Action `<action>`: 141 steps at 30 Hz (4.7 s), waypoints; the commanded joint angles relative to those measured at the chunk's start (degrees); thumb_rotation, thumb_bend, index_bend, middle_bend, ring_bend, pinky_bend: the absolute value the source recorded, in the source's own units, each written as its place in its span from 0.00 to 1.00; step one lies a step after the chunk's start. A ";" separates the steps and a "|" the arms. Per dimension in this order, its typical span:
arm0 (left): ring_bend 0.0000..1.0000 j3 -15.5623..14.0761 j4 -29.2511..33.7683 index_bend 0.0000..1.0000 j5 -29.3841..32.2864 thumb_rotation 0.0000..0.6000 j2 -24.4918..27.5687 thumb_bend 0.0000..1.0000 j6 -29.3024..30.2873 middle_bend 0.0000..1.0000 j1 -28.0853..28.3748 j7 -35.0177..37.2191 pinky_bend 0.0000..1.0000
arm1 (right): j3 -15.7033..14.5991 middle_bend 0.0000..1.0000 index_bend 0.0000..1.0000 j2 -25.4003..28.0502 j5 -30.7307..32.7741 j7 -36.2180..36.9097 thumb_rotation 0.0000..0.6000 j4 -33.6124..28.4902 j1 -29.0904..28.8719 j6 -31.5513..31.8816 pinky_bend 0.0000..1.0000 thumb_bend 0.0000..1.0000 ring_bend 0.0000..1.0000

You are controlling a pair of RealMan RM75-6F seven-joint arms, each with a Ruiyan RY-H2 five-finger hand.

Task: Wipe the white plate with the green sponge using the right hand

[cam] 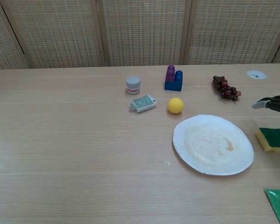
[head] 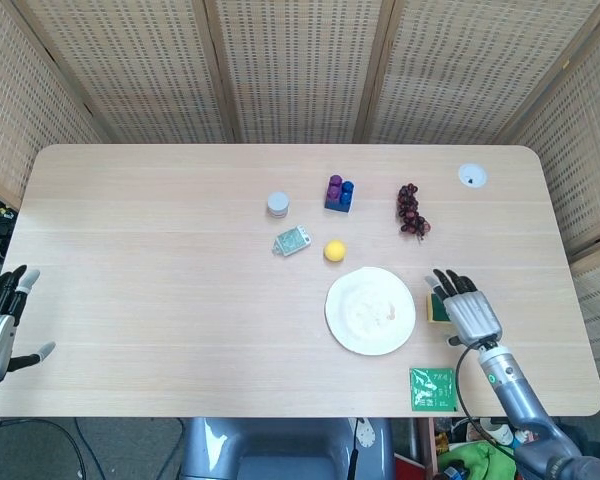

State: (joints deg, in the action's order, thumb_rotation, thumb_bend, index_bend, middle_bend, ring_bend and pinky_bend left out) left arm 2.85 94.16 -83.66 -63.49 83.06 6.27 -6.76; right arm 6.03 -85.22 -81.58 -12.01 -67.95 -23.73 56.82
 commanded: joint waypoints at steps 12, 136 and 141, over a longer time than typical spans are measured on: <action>0.00 0.44 -0.49 0.00 1.77 1.00 -0.41 0.00 -1.92 0.00 0.93 -0.46 0.00 | -0.06 0.26 0.17 -7.02 3.08 -0.82 1.00 10.23 -2.93 -2.53 0.43 0.01 0.19; 0.00 0.12 -0.41 0.00 4.66 1.00 -0.15 0.00 -4.96 0.00 2.31 0.47 0.00 | -5.31 0.51 0.44 -17.78 -3.81 42.56 1.00 22.03 -11.55 -5.88 0.62 0.20 0.39; 0.00 0.22 -0.32 0.00 4.62 1.00 0.02 0.00 -4.66 0.00 2.20 0.76 0.00 | -4.57 0.52 0.45 -17.84 -5.33 43.71 1.00 22.00 -11.17 -0.76 0.62 0.24 0.39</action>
State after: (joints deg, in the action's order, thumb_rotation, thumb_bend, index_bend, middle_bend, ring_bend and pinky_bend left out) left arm 3.05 93.83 -79.03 -63.50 78.37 8.49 -6.03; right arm 0.97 -103.13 -86.08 31.02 -45.58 -35.16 53.34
